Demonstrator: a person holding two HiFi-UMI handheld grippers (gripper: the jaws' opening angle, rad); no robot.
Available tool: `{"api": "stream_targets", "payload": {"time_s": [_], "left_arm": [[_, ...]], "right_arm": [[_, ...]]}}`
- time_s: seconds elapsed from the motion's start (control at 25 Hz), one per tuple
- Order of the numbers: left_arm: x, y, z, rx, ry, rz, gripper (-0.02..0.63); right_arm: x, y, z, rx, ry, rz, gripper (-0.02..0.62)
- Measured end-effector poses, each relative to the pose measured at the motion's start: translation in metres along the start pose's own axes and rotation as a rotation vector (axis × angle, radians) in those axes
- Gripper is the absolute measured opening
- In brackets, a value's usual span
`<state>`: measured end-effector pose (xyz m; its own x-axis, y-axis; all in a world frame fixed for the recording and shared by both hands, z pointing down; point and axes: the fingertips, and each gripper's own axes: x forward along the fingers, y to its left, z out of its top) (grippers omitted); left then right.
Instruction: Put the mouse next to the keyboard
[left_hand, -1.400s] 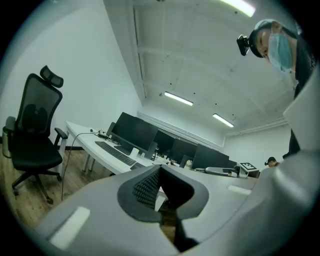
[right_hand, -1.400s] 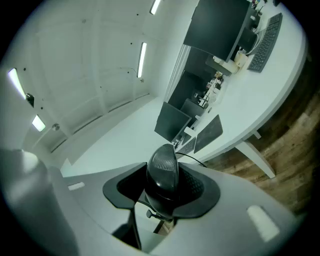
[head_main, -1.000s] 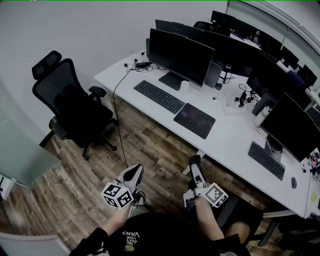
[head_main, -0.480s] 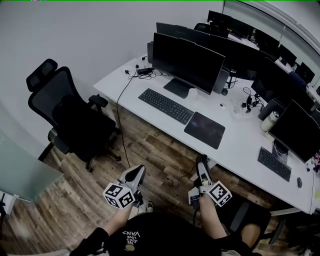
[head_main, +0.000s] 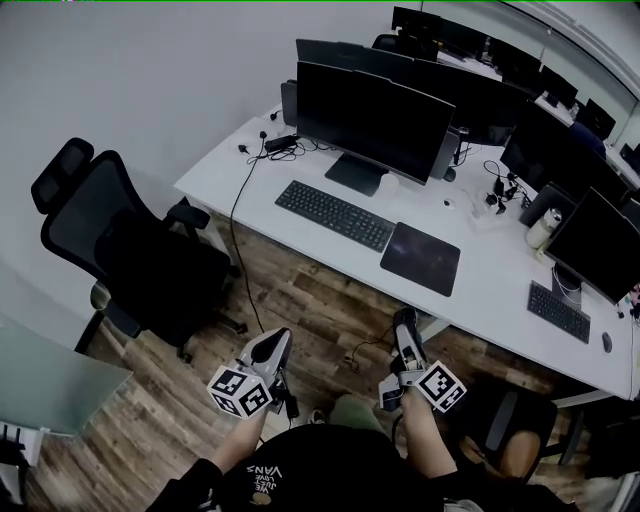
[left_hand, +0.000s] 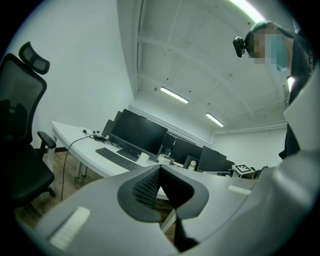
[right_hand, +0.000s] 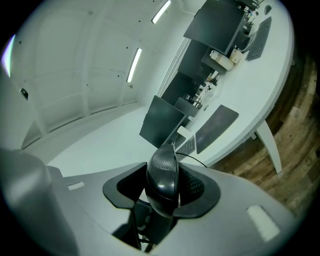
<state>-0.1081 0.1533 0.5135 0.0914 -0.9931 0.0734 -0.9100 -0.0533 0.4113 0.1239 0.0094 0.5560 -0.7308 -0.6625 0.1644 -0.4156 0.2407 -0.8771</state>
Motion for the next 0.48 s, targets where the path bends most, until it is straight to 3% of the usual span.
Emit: {"api": "stream_targets", "payload": {"time_s": [0.12, 0.28, 0.4, 0.48], "left_arm": [[0.006, 0.014, 0.001, -0.012, -0.002, 0.008, 0.002], [0.013, 0.032, 0.003, -0.020, 0.002, 0.018, 0.002], [0.026, 0.044, 0.004, -0.021, 0.010, 0.026, 0.002], [0.039, 0.049, 0.005, -0.018, 0.020, 0.024, 0.002]], "right_arm": [[0.016, 0.000, 0.003, -0.036, -0.011, 0.039, 0.183], [0.028, -0.009, 0.000, 0.011, 0.002, -0.073, 0.183], [0.058, -0.004, 0.009, -0.028, -0.015, 0.031, 0.183], [0.073, -0.006, 0.014, -0.032, -0.016, 0.044, 0.183]]}}
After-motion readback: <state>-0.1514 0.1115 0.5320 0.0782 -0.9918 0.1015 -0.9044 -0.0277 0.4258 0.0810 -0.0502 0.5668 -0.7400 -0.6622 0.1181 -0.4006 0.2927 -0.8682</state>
